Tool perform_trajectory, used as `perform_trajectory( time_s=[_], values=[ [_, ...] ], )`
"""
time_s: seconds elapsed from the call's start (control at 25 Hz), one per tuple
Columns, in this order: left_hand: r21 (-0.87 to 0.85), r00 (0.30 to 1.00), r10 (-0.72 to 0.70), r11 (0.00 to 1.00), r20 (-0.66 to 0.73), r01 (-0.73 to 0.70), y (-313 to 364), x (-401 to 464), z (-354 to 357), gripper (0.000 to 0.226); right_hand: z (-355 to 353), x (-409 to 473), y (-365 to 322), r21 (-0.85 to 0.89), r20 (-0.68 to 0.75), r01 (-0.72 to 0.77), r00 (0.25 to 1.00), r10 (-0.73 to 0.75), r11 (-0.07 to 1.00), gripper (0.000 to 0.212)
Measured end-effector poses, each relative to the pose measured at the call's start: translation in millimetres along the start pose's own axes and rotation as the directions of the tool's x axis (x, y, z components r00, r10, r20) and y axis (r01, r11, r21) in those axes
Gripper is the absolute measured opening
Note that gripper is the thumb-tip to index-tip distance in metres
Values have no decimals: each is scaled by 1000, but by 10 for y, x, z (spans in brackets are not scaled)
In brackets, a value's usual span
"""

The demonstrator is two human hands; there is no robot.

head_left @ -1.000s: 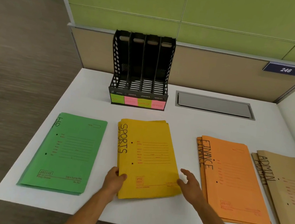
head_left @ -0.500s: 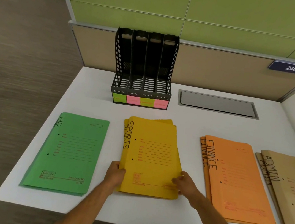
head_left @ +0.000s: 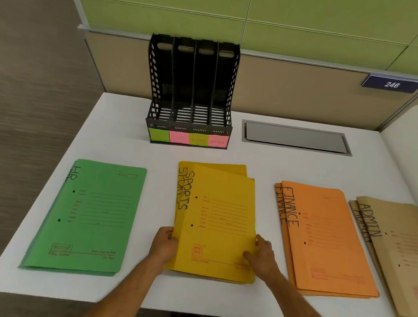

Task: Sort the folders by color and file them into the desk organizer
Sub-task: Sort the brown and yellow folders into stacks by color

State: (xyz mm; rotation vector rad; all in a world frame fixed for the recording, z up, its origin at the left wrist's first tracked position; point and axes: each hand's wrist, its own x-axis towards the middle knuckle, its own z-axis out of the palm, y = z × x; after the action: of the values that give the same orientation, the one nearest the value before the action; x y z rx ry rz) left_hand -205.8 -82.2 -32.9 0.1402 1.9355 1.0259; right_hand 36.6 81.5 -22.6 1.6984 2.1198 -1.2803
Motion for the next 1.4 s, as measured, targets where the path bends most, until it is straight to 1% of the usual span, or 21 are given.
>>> perform_trajectory(
  time_s=[0.08, 0.16, 0.28, 0.36, 0.44, 0.48, 0.52, 0.6, 0.64, 0.72, 0.76, 0.84, 0.88, 1.0, 1.04, 1.16, 1.2, 1.32, 1.4],
  values=[
    [-22, 1000, 1, 1000, 24, 0, -59, 38, 6, 23, 3, -12, 1, 115, 19, -30, 999, 28, 993, 78],
    [-21, 1000, 6, 1000, 20, -6, -34, 34, -26, 23, -1, -18, 15, 141, 36, -44, 999, 39, 989, 73],
    [-48, 999, 47, 998, -12, -47, 34, 4, -72, 25, 41, -61, 30, 128, 88, -36, 996, 25, 991, 69],
    [-81, 996, 83, 993, -43, -86, 110, -5, -60, 24, 68, -77, 71, 89, 106, -2, 994, -7, 996, 71],
    [-96, 993, 89, 991, -76, -96, 121, 47, -25, 22, 63, -103, 93, 59, 113, 35, 993, -42, 998, 71],
    [-74, 994, 85, 993, -74, -90, 105, 67, -19, 20, 49, -123, 91, 49, 115, 46, 992, -52, 998, 70],
    [-15, 994, 85, 996, -74, -87, 79, 87, -12, 20, 45, -135, 99, 43, 113, 56, 992, -60, 998, 68],
    [179, 993, 90, 981, -75, -75, -36, 134, -18, 27, 47, -175, 114, 33, 93, 74, 993, -77, 997, 64],
    [223, 995, 97, 971, -36, -87, -72, 125, -21, 30, 59, -192, 145, 22, 83, 87, 993, -89, 996, 63],
    [248, 990, 113, 960, 80, -129, -137, 145, -35, 35, 55, -182, 231, 34, 67, 94, 993, -96, 995, 69],
    [269, 987, 115, 953, 109, -140, -153, 170, -52, 42, 36, -163, 264, 76, 73, 71, 994, -77, 995, 70],
    [314, 981, 127, 934, 150, -169, -281, 367, -84, 59, -38, -169, 298, 172, 119, 4, 993, -25, 985, 61],
    [335, 979, 121, 927, 164, -170, -222, 321, -103, 63, -69, -183, 311, 199, 141, -21, 990, -8, 980, 57],
    [370, 973, 117, 910, 199, -185, -7, 77, -134, 58, -93, -237, 377, 243, 158, -65, 987, 26, 968, 49],
    [387, 972, 121, 901, 202, -193, -16, 53, -132, 57, -66, -254, 419, 243, 151, -61, 988, 25, 968, 48],
    [458, 977, 128, 868, 169, -193, -139, 25, -104, 71, 10, -285, 487, 242, 125, -37, 992, 6, 970, 52],
    [483, 980, 129, 855, 151, -187, -172, 13, -92, 74, 38, -290, 489, 217, 125, -27, 992, 0, 976, 55],
    [495, 982, 147, 848, 122, -188, -212, -33, -48, 75, 86, -282, 489, 150, 141, 5, 990, -26, 989, 63],
    [525, 978, 185, 825, 95, -207, -217, -95, -31, 70, 78, -242, 521, 138, 141, 27, 989, -47, 990, 62]
  ],
)
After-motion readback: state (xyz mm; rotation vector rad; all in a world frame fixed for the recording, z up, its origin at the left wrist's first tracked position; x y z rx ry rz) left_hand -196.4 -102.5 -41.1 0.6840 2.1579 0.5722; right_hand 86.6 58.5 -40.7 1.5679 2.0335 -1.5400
